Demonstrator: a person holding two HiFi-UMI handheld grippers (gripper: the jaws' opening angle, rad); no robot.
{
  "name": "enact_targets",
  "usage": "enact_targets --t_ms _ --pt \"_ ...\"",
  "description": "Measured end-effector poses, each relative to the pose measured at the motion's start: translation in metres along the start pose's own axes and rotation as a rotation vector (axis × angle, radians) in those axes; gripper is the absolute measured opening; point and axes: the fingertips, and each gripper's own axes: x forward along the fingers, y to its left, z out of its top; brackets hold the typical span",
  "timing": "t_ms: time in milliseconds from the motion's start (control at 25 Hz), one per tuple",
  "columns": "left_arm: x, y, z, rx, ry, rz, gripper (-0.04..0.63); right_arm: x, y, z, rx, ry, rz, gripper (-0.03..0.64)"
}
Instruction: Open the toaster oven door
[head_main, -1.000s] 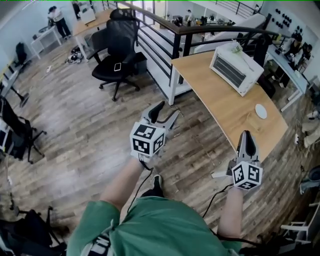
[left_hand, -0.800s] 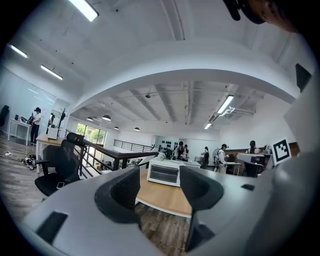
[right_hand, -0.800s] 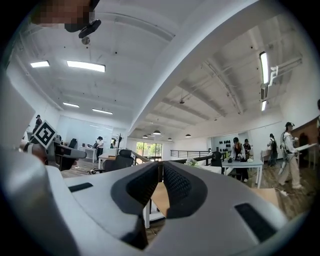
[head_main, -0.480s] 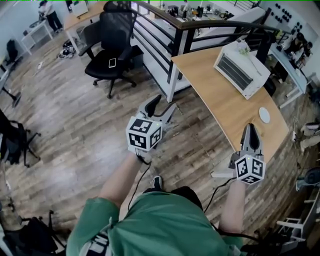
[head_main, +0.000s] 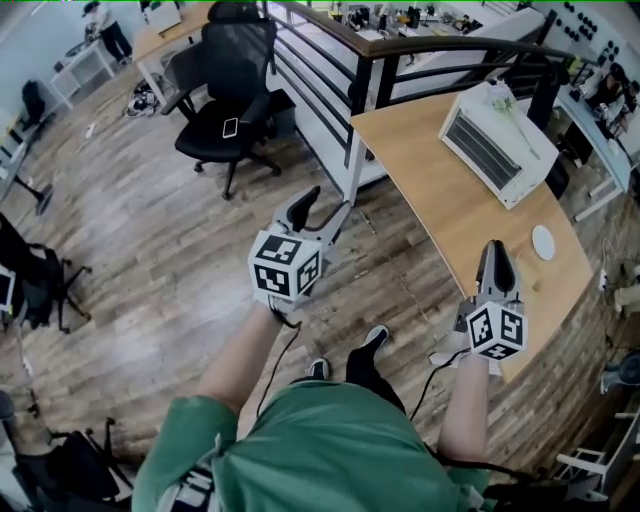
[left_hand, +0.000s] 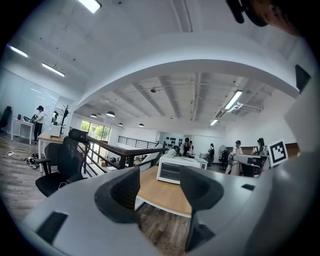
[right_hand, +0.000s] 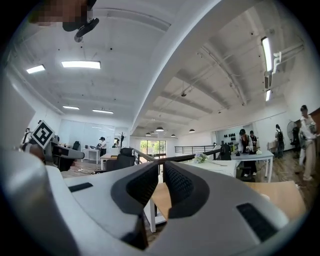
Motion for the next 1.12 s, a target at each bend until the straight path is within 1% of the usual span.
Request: enact_targets --t_ms 120,280,480,680,920,1120 --pt "0.03 0.009 0.006 0.014 0.001 0.028 0.258 0.039 -0.018 -0.005 0.021 -0.002 0.026 0.047" --pt "0.08 0.018 0.022 0.016 -0.012 0.065 0.258 0.092 -0.044 -0.001 0.027 -0.017 0.063 0.048" --pt "0.137 0.01 0.034 0.028 -0.009 0.083 0.258 0.147 -0.088 0.001 0.046 -0.016 0.084 0.048" --pt "0.181 0.013 0.042 0.017 -0.008 0.111 0.258 0.191 -0.114 0.002 0.043 -0.009 0.113 0.048" --pt "0.223 0.016 0.034 0.011 0.014 0.113 0.258 0.225 -0.146 -0.013 0.04 0.02 0.103 0.049" --pt "0.266 0.042 0.036 0.001 0.022 0.092 0.258 0.264 -0.159 -0.026 0.04 0.049 0.073 0.054"
